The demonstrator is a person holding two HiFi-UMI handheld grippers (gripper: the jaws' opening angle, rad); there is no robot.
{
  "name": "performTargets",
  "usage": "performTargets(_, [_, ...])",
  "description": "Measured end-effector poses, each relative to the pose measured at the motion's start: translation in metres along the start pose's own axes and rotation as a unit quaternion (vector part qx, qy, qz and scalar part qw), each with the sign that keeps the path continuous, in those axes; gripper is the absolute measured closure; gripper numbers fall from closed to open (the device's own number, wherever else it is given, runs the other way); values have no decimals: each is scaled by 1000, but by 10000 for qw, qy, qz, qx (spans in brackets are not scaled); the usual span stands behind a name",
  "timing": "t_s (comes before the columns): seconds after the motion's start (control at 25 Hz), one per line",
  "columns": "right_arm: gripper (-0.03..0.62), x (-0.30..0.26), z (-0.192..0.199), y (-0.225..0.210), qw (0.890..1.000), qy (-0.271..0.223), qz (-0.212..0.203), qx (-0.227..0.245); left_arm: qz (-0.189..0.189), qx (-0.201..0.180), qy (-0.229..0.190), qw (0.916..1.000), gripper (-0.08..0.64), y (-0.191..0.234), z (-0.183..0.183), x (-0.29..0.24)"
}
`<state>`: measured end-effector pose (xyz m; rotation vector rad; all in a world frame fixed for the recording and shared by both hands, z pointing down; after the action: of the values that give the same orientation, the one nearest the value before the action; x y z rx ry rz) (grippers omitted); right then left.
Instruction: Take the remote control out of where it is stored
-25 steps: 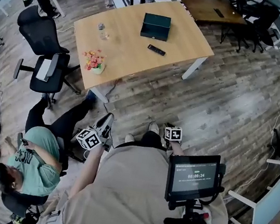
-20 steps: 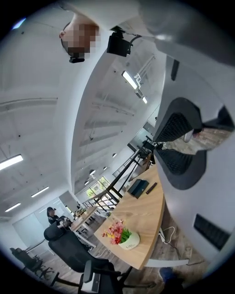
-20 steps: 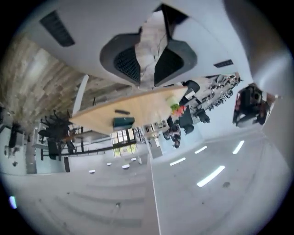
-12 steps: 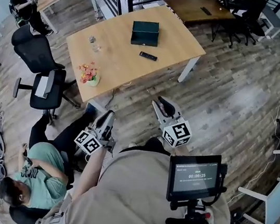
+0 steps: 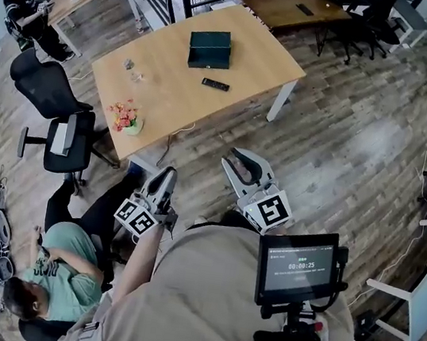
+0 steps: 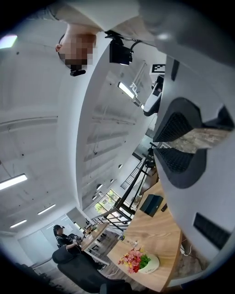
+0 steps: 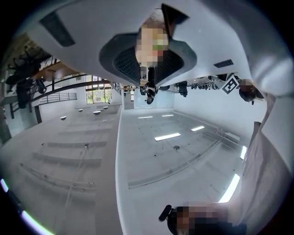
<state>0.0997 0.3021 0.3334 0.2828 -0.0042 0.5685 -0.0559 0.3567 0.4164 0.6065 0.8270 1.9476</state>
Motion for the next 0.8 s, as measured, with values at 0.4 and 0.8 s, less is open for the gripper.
performTargets(0.4, [491, 27, 38, -82, 9993, 354, -76, -135, -273, 21, 182, 9995, 528, -22, 36, -83])
performTargets(0.8, [491, 46, 73, -85, 9983, 465, -81, -333, -517, -22, 230, 9984, 528, -12, 68, -84])
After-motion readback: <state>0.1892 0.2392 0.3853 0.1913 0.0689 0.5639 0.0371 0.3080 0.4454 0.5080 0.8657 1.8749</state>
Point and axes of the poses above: the fingertips, and each gripper's own axes: x backward along the fingers, y to its left, z out of its underside, the point moved 1 cm from there along x, backward along the fingers, and after that the axes turned 14 degrees about x, right-handed, at the moved point
